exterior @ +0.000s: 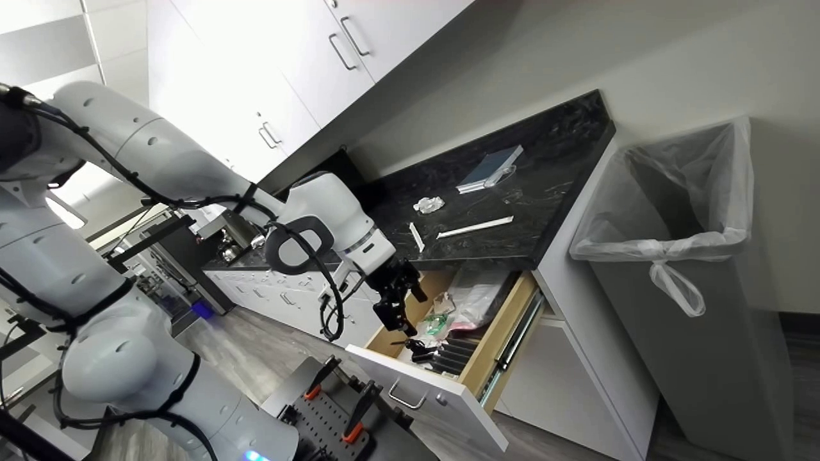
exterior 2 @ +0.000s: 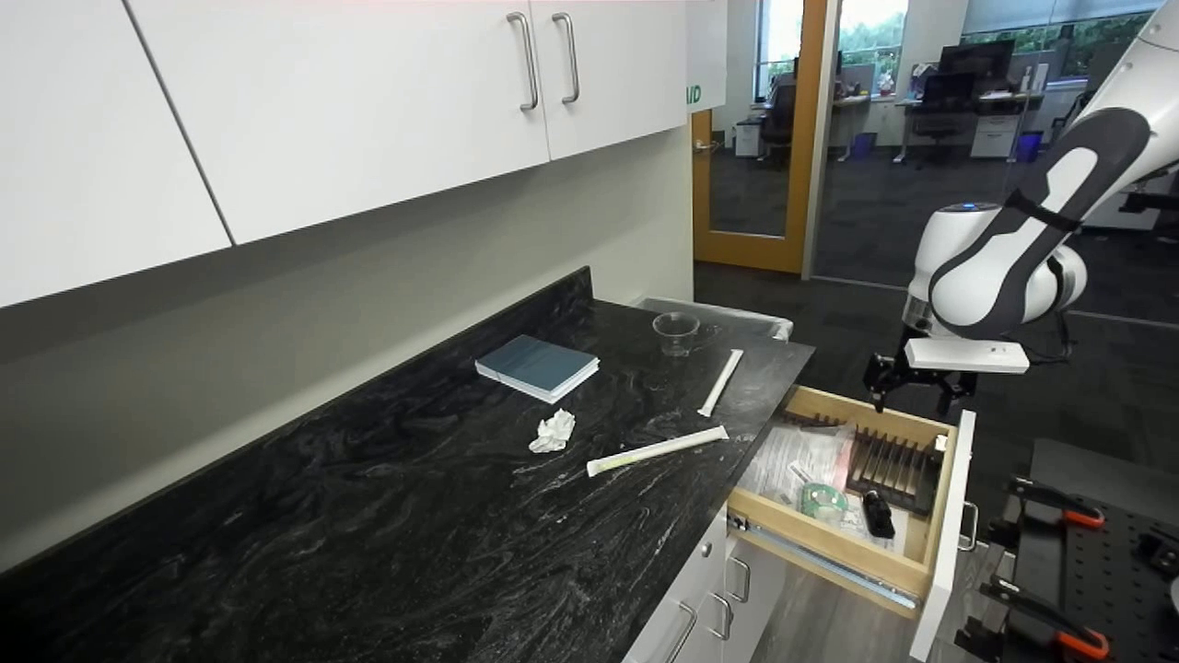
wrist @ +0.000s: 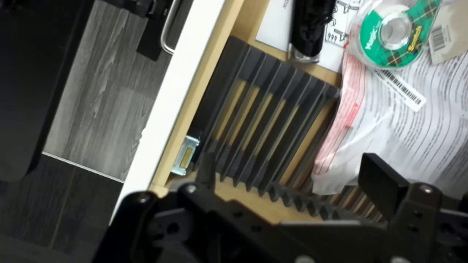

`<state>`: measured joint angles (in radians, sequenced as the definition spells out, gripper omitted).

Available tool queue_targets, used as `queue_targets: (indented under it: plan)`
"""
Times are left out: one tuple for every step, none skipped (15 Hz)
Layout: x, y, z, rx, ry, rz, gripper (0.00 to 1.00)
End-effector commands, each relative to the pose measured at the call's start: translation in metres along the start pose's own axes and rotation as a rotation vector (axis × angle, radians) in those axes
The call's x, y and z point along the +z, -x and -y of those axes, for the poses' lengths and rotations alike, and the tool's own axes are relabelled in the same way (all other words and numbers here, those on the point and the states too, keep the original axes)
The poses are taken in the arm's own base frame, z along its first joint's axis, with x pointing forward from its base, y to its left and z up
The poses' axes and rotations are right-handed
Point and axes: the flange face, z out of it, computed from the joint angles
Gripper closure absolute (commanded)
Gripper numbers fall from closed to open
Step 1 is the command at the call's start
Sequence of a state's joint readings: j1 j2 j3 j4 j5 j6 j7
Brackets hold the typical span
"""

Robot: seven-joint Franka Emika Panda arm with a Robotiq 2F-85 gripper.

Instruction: Place the tape and black object inside the open drawer then close the drawer

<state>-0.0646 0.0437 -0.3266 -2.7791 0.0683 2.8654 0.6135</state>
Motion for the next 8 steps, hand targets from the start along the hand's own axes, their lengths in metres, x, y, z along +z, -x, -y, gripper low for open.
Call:
queue_targets:
  plan:
    - [-0.0004,-0.0033,-0.0026,0.019,0.004,-0.007,0.0]
    - [-0.0007,-0.0049,-0.0044,0.029,0.006,-0.01,0.0]
    - [-0.0008,-0.0054,-0.0051,0.032,0.006,-0.01,0.0]
    - [-0.0008,-0.0054,-0.005,0.033,0.006,-0.01,0.0]
    - [-0.0008,-0.0054,-0.005,0.034,0.006,-0.01,0.0]
    - [-0.0014,-0.0074,-0.005,0.068,0.0,-0.026,0.0]
    - [0.0002,-0.0089,-0.0085,0.098,0.01,-0.029,0.0]
    - [0.0005,-0.0124,-0.0121,0.139,0.005,-0.036,0.0]
